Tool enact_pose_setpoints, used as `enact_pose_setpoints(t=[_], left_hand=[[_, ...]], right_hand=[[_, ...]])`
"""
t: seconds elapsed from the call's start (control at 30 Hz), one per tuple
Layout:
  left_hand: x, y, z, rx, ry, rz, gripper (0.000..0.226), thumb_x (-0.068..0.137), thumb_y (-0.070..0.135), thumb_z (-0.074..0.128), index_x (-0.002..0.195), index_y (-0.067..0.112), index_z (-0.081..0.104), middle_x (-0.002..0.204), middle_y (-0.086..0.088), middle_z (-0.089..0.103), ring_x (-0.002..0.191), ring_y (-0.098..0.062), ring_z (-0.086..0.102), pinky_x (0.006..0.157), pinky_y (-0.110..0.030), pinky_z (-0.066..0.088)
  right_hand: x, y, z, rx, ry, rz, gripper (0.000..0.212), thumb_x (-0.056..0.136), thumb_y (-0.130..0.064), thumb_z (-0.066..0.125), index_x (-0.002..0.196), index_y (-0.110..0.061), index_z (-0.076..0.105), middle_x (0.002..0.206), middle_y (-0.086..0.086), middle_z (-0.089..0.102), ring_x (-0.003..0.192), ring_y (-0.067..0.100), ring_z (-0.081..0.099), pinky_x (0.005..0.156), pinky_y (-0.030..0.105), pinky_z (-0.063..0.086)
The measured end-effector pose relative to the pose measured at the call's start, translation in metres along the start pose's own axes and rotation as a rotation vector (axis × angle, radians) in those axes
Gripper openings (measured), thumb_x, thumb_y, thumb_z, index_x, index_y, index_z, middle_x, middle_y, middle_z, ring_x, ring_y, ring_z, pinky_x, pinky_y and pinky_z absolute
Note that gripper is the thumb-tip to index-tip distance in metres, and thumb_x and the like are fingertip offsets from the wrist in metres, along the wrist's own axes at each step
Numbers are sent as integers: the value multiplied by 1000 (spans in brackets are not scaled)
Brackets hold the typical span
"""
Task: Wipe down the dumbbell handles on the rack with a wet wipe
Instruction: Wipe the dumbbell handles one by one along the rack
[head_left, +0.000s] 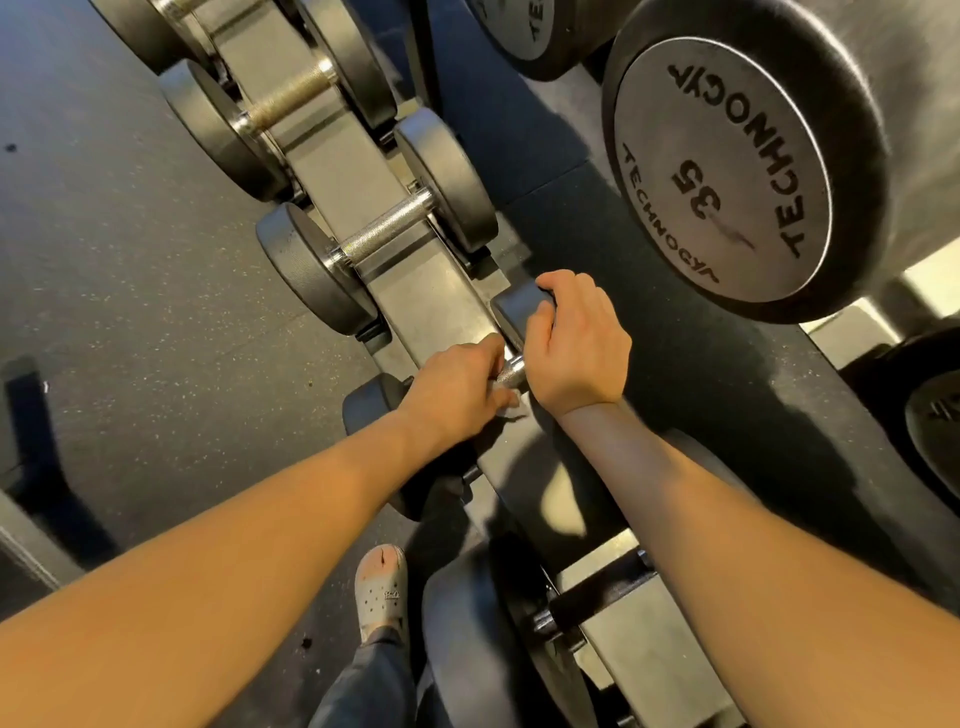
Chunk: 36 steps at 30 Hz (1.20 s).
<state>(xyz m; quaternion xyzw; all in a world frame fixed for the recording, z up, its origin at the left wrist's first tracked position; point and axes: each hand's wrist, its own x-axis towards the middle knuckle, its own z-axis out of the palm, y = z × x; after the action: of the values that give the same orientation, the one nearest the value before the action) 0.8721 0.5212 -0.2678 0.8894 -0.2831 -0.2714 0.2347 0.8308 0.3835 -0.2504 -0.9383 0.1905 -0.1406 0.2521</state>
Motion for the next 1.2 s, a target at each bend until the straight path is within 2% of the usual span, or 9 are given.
enact_pose_setpoints(t=[0.33,0.43,0.57,0.67,0.77,0.87,0.97,1.07,1.2], left_hand=[[-26,-11,-13,536,-132,-122,26,94,32,66,113,15,62,91,-3,54,85,-25,60,77,-39,55],[-26,-4,-23,163,-68,-154,10,88,15,69,91,15,59,82,3,54,82,-23,60,66,-29,46],[-23,4,-37,-504,-119,-316,20,81,8,82,93,11,67,75,-2,68,69,-14,64,58,-25,50],[-17,9,-39,-705,-264,-370,10,85,14,81,94,10,78,86,-5,75,82,-16,69,68,-25,55],[-11,6,-42,-893,-448,-381,21,96,3,62,111,3,76,110,-17,75,104,-30,71,87,-33,61],[-7,-14,-51,-732,-338,-301,26,97,-4,55,111,4,74,100,-15,74,89,-26,69,66,-19,57],[-3,-55,-57,-201,-292,-24,15,95,37,68,102,25,73,96,6,74,88,-10,68,76,-24,51],[-6,-83,-57,-15,-522,38,79,68,89,65,123,32,66,117,10,65,109,-9,62,96,-33,53],[-15,-95,-55,-6,-568,119,89,66,90,61,138,39,54,135,11,52,130,-13,46,113,-40,41]], right_hand=[[0,-3,-6,-10,-30,34,26,102,-26,45,123,-18,58,104,0,59,89,14,57,73,39,57],[-10,-11,-16,81,-82,140,29,103,-26,50,131,-19,55,119,0,58,107,14,57,89,38,55],[-73,-33,-27,145,210,193,22,96,-21,60,118,-17,61,113,1,57,102,15,56,87,32,48],[-101,-54,-8,463,200,533,22,96,-42,58,107,-23,58,96,-2,64,87,15,65,75,36,55],[-97,-64,13,752,200,882,12,94,-27,71,102,-22,64,87,-5,70,82,6,71,72,26,58],[-91,-63,26,1101,366,1369,5,93,-10,70,92,-13,74,83,6,74,77,24,71,71,40,60],[-75,-47,42,1246,483,1565,8,96,-7,60,94,-10,67,87,10,68,77,27,66,71,32,55],[-47,-60,55,1376,587,1600,17,90,-10,53,77,-14,62,81,10,66,73,24,62,76,34,55],[-53,-84,72,1136,560,1411,25,101,-15,55,81,-10,70,83,10,68,79,19,61,76,36,53]])
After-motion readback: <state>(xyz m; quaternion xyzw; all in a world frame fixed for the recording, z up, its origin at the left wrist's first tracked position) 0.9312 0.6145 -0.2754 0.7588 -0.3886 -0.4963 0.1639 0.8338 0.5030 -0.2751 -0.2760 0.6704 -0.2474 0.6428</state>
